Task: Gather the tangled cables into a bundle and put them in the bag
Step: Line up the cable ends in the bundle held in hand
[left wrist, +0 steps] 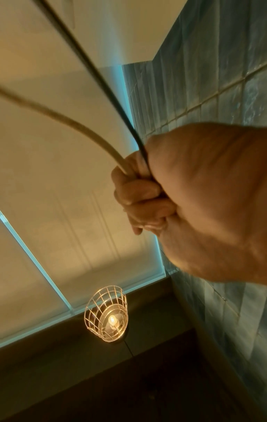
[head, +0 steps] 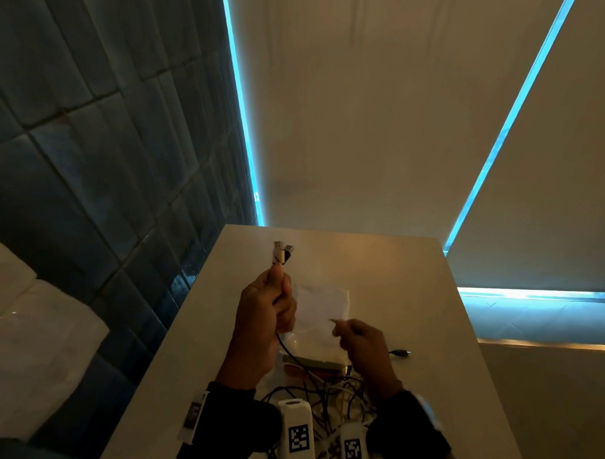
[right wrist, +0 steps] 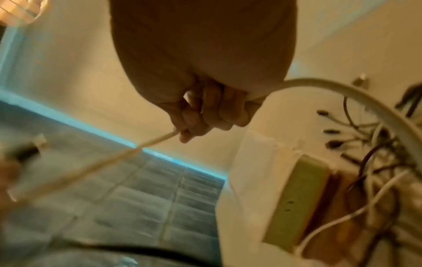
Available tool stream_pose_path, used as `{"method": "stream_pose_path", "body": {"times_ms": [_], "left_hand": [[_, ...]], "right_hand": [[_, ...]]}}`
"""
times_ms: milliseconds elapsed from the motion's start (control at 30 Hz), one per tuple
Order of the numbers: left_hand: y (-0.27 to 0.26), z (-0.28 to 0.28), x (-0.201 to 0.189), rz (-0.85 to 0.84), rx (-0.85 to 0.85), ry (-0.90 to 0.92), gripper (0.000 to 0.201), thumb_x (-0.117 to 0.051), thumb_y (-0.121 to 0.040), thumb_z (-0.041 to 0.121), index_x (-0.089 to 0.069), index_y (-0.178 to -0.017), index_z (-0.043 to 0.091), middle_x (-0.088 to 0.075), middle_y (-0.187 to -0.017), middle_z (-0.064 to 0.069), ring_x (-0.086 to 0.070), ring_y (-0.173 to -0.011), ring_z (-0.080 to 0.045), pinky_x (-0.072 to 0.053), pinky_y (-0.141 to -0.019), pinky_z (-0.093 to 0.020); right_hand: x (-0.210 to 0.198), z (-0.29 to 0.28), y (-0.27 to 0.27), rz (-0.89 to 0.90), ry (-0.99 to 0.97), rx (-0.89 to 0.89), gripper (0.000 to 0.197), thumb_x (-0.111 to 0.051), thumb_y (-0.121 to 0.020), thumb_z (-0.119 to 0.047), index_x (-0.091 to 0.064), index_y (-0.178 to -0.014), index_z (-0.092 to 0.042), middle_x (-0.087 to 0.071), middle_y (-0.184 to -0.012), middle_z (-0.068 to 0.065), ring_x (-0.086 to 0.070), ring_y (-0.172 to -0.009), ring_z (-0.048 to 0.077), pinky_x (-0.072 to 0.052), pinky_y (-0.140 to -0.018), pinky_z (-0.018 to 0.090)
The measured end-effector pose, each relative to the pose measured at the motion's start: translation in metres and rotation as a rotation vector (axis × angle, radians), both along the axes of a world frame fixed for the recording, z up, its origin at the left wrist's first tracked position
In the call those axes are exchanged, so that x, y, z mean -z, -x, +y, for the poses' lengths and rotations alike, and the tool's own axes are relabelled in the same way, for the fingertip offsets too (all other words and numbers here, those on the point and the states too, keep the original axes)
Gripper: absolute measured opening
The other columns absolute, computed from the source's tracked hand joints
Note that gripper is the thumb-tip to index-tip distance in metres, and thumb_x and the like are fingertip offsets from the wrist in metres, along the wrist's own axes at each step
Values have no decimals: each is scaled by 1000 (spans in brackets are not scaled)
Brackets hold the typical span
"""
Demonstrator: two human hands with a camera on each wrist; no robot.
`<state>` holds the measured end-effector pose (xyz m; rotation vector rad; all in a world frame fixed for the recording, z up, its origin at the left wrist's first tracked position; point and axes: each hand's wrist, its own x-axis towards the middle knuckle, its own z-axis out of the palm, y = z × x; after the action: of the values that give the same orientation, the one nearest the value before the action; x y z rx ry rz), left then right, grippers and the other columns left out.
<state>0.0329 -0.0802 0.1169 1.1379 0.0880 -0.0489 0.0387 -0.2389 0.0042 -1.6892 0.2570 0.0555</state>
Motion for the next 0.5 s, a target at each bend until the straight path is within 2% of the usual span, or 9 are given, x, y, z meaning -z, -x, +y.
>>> {"method": "stream_pose_path", "body": {"times_ms": [100, 200, 300, 400, 467, 500], "left_hand": [[1, -3, 6, 80, 28, -95, 36, -33, -102, 28, -43, -71, 11, -35, -44, -1, -22, -35, -9, -14, -39, -20], [1, -6, 9, 141, 55, -169, 36, -31, -103, 27, -42, -73, 10, -60, -54, -8, -45, -37, -16, -25, -36, -18], [1, -6, 5, 190, 130, -198, 39, -28, -104, 28, -41, -73, 9, -73, -75, -17, -68, -57, -27, -40, -40, -22], [2, -6, -1, 211, 136, -165, 38, -29, -104, 28, -43, -74, 8, -73, -79, -20, -72, -71, -31, -56, -53, -33], [1, -6, -2, 185, 79, -85, 38, -32, -103, 26, -45, -72, 7, -70, -75, -18, -71, -71, -29, -59, -64, -38], [1, -6, -1, 162, 46, -18, 39, -33, -103, 25, -45, -71, 7, -68, -74, -16, -70, -70, -27, -60, -65, -37]], "right_hand": [[-34, -5, -1, 28, -272, 53, 22, -58, -92, -18, -65, -76, -6, -40, -56, -1, -23, -47, 12, -17, -46, 25], [-66, -5, 2, -85, -425, -27, 15, -56, -90, -10, -62, -78, -4, -34, -59, 4, -19, -47, 12, -14, -44, 26], [-85, 2, 7, -210, -391, -89, 13, -56, -89, -5, -60, -80, 3, -41, -56, 4, -26, -45, 12, -19, -43, 25], [-96, 8, 14, -326, -341, -149, 12, -58, -89, 0, -60, -79, 7, -49, -56, 2, -38, -47, 10, -32, -45, 19], [-100, 10, 17, -369, -307, -230, 12, -59, -89, 1, -61, -79, 9, -55, -55, -2, -43, -47, 6, -36, -48, 16], [-101, 10, 17, -372, -287, -274, 13, -60, -89, 1, -62, -80, 10, -57, -56, -4, -44, -47, 5, -36, -49, 15]]}}
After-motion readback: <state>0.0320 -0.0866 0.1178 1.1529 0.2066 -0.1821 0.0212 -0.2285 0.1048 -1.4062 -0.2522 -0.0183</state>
